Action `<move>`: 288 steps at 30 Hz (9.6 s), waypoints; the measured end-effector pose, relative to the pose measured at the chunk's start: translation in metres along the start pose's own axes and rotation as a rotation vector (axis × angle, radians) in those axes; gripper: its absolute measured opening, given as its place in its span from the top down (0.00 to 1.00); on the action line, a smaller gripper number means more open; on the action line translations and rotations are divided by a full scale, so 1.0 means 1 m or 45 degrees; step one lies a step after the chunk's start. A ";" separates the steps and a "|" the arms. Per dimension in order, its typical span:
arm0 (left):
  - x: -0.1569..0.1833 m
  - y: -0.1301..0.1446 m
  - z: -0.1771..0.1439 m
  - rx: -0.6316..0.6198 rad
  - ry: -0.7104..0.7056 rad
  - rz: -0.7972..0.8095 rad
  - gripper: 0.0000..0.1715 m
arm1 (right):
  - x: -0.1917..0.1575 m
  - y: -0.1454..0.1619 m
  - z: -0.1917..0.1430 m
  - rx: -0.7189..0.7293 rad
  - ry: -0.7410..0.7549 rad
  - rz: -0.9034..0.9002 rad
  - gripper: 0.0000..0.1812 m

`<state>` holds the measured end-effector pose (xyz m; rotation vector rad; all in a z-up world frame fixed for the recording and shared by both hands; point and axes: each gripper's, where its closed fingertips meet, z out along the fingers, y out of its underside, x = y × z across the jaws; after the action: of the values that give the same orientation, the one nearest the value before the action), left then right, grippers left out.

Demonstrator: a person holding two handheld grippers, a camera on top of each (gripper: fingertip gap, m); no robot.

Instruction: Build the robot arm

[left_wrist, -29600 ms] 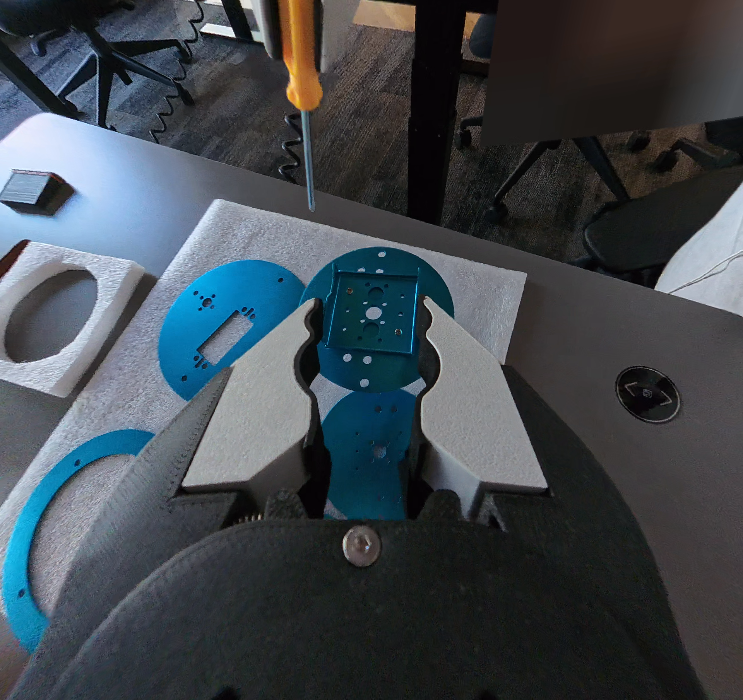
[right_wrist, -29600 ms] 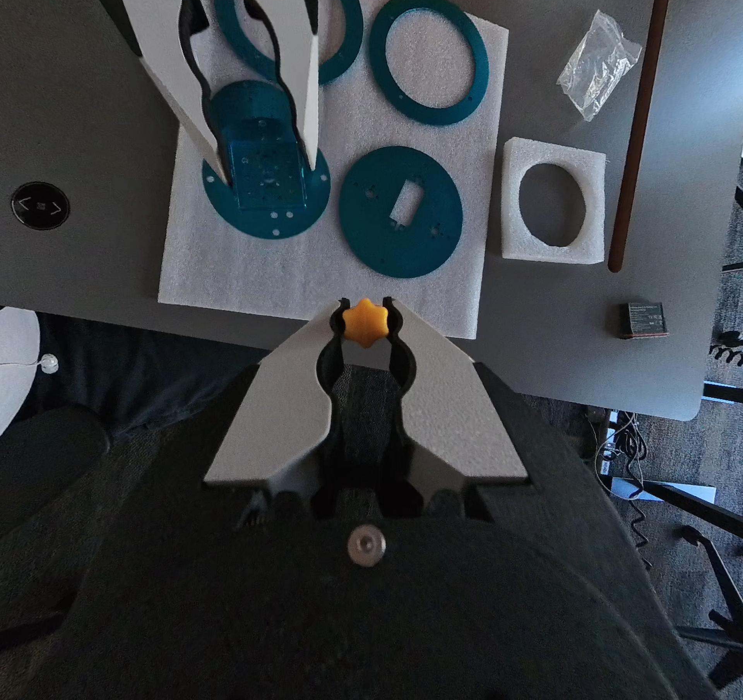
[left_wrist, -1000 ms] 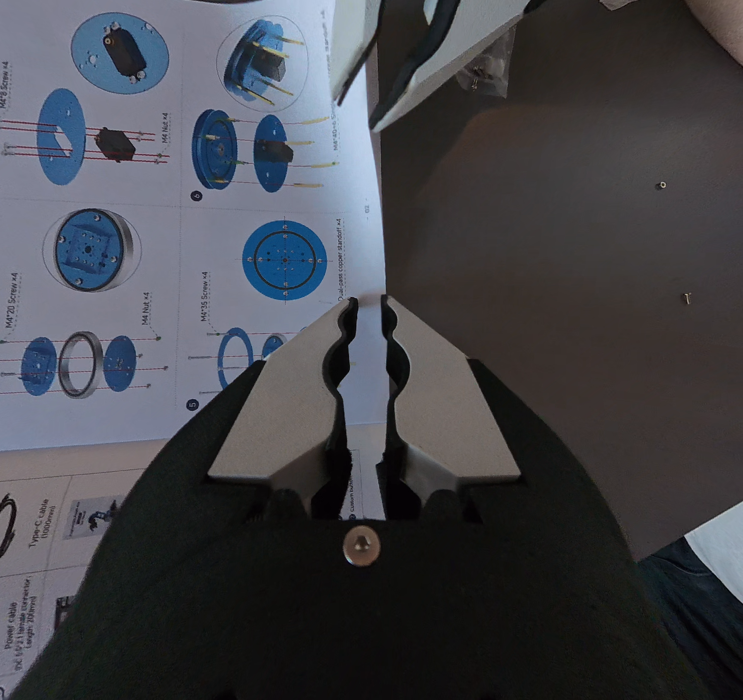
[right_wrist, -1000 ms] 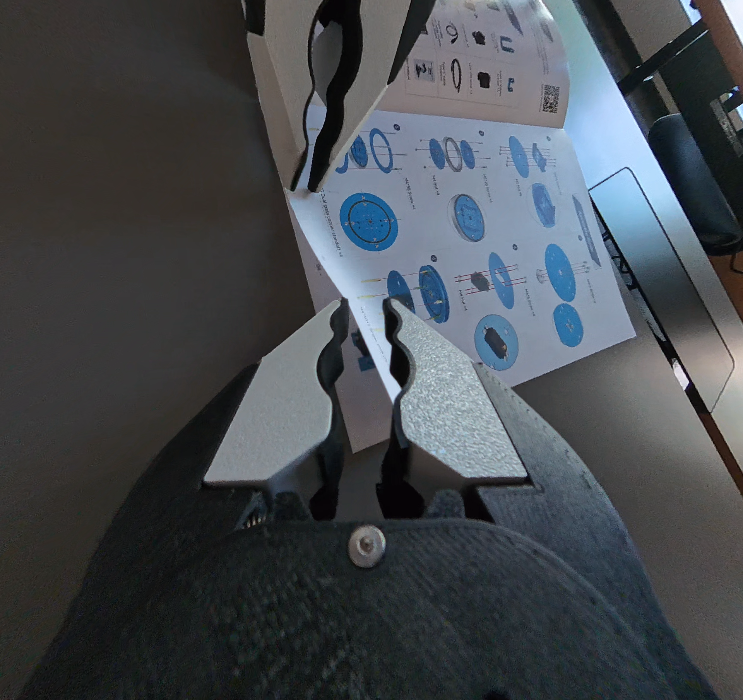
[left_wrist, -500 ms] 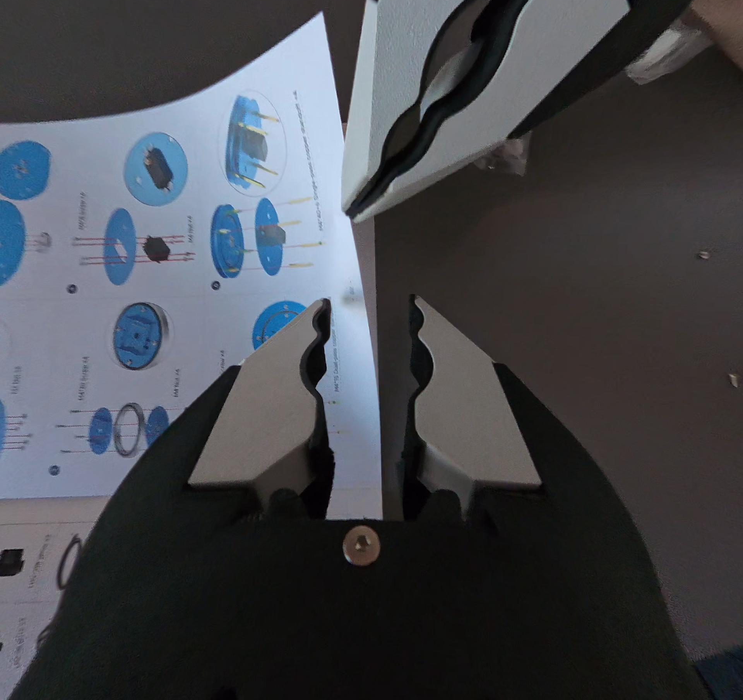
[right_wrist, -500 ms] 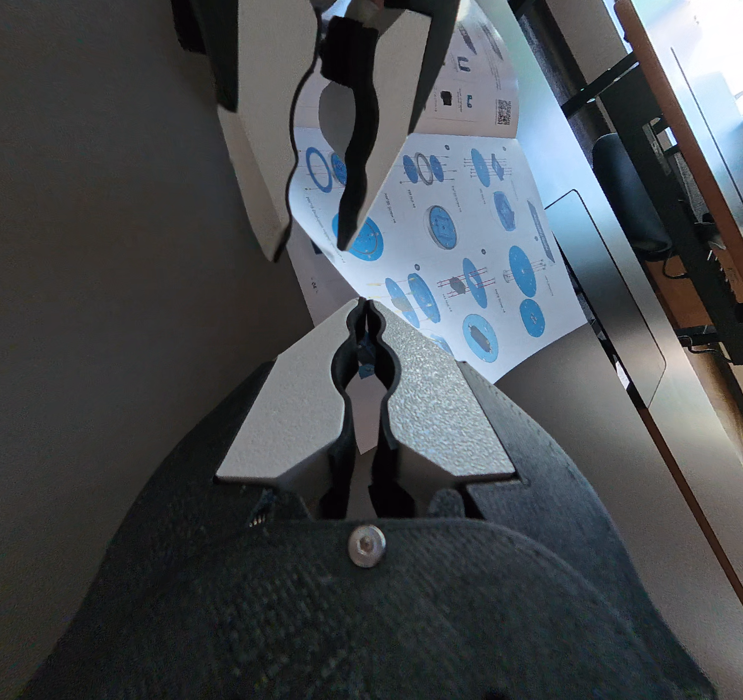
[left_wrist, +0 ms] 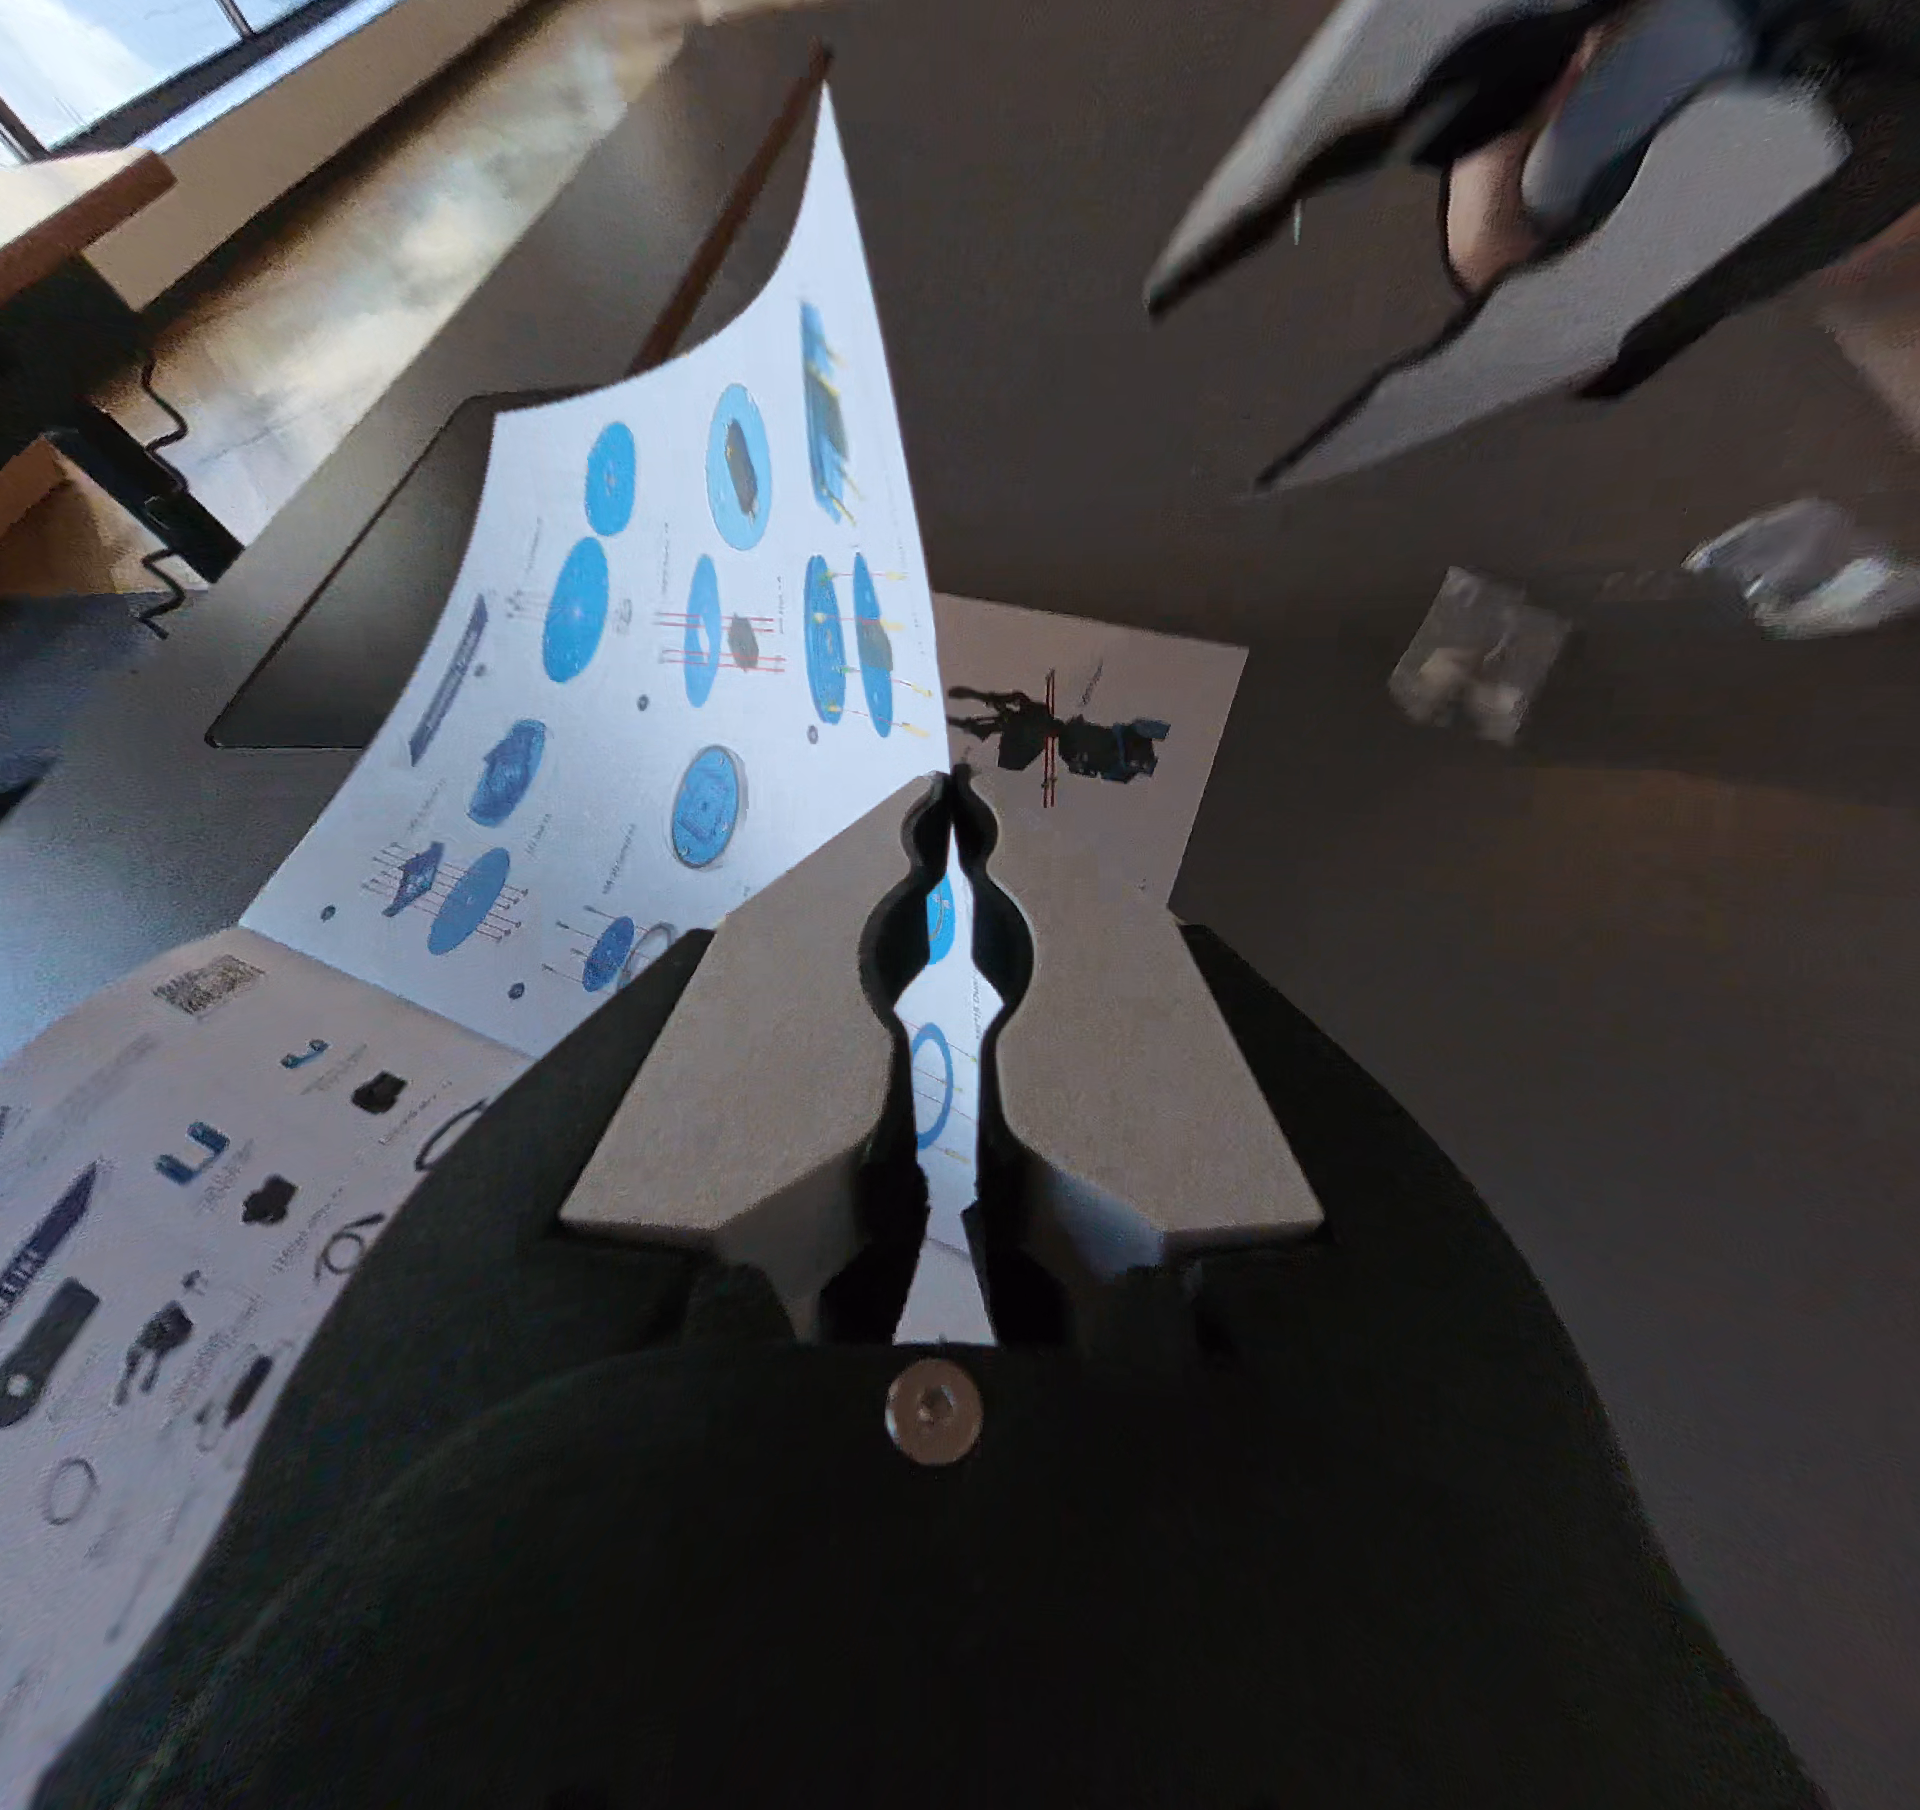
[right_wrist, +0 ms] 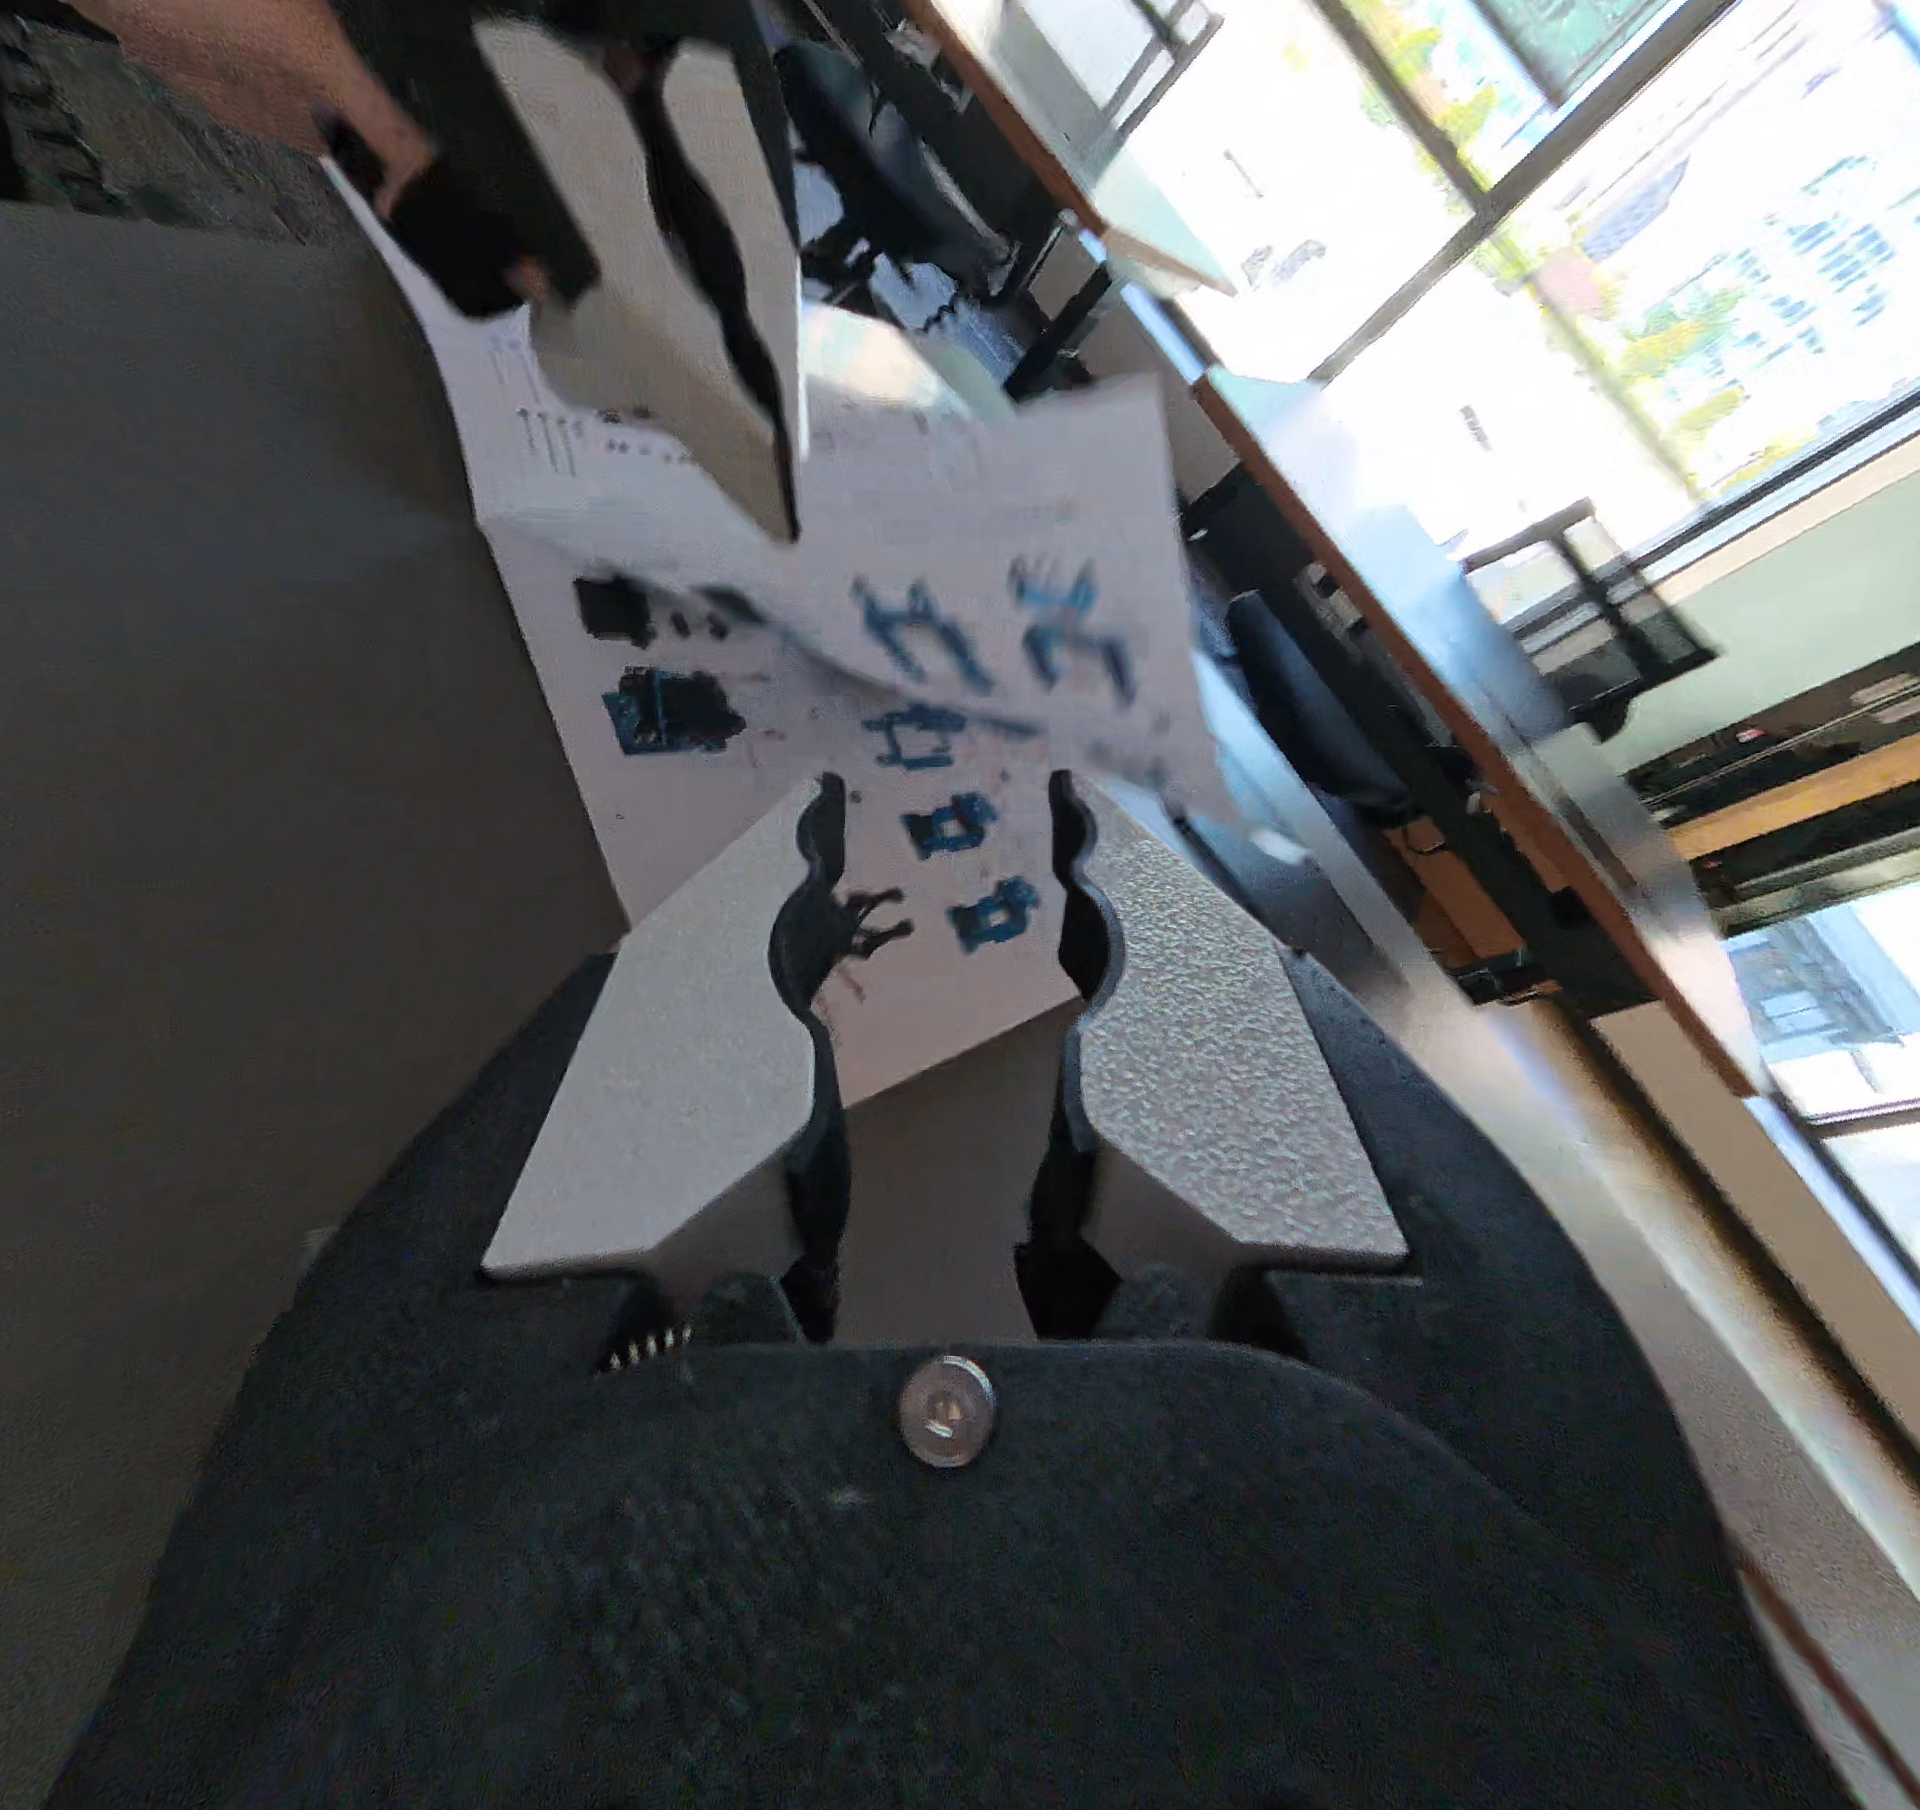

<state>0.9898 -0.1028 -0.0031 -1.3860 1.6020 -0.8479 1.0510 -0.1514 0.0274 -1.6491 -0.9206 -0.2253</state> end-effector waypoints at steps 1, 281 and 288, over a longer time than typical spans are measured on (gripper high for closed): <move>-0.004 -0.004 -0.011 0.085 0.012 -0.091 1.00 | -0.004 0.014 -0.002 -0.071 -0.062 0.040 0.79; 0.084 0.101 -0.045 -0.569 0.584 0.462 0.78 | -0.150 0.024 0.023 -0.373 -0.999 0.425 0.69; 0.095 0.099 -0.043 -0.540 0.575 0.665 0.96 | -0.151 0.025 0.024 -0.405 -0.967 0.345 0.69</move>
<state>0.9045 -0.1818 -0.0883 -0.9905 2.4630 -0.5392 0.9585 -0.1975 -0.0882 -2.1843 -1.2393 0.5019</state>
